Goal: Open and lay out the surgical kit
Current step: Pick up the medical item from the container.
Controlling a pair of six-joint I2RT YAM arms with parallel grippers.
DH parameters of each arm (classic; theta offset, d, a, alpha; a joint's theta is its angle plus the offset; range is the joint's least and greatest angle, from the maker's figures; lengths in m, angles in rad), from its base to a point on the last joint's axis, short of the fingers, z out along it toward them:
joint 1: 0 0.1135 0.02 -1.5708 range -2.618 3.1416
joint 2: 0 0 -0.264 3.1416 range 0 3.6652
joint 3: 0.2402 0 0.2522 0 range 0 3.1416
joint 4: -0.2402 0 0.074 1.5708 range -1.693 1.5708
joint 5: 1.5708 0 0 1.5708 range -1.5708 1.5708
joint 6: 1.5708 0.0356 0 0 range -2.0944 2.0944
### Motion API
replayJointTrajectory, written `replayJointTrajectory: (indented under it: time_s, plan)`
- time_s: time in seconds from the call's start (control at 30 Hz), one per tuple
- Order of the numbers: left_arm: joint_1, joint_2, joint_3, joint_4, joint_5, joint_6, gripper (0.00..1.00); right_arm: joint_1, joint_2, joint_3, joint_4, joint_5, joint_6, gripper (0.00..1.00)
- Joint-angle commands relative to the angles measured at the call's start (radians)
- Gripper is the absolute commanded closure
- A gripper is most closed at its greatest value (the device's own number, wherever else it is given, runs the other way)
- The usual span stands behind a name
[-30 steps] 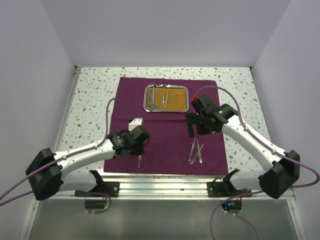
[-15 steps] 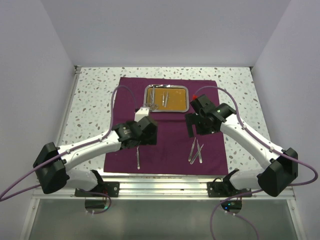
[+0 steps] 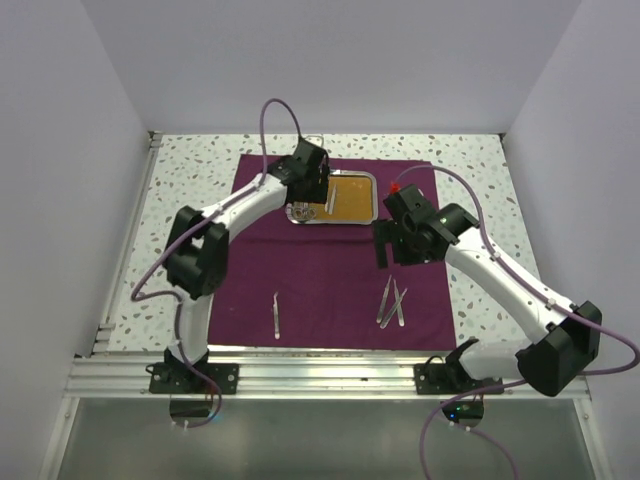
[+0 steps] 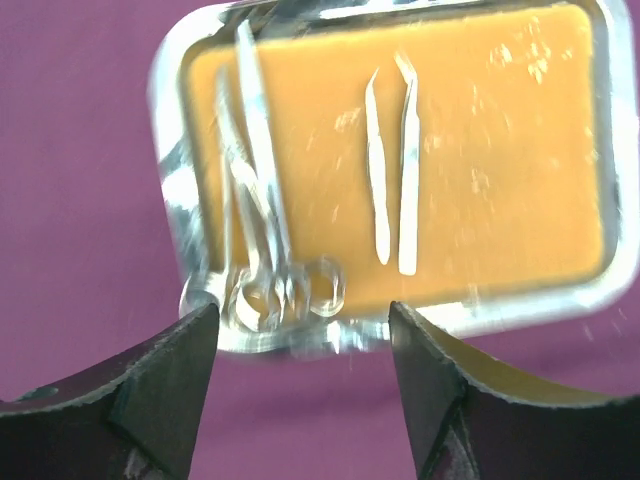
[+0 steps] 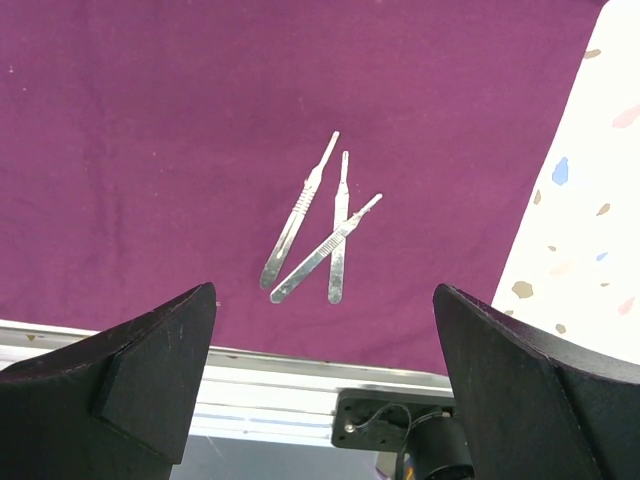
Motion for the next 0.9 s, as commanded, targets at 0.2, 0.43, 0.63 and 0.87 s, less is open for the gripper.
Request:
replayJointTrajectory:
  time_s: [0.2,0.43,0.63,0.87]
  plan:
    - [0.06,0.287,0.415,-0.024,0.145,0.136,0.34,-0.005,0.075,0.093,-0.013,0.07,0.011,0.07]
    - [0.06,0.364,0.457,-0.01,0.164,0.149,0.38,-0.007,0.167,0.142,-0.013,0.077,-0.018,0.08]
    - [0.06,0.398,0.446,-0.005,0.154,0.147,0.41,-0.019,0.206,0.165,-0.013,0.073,-0.049,0.08]
    - [0.06,0.43,0.449,0.002,0.174,0.141,0.43,-0.034,0.227,0.17,-0.011,0.054,-0.075,0.09]
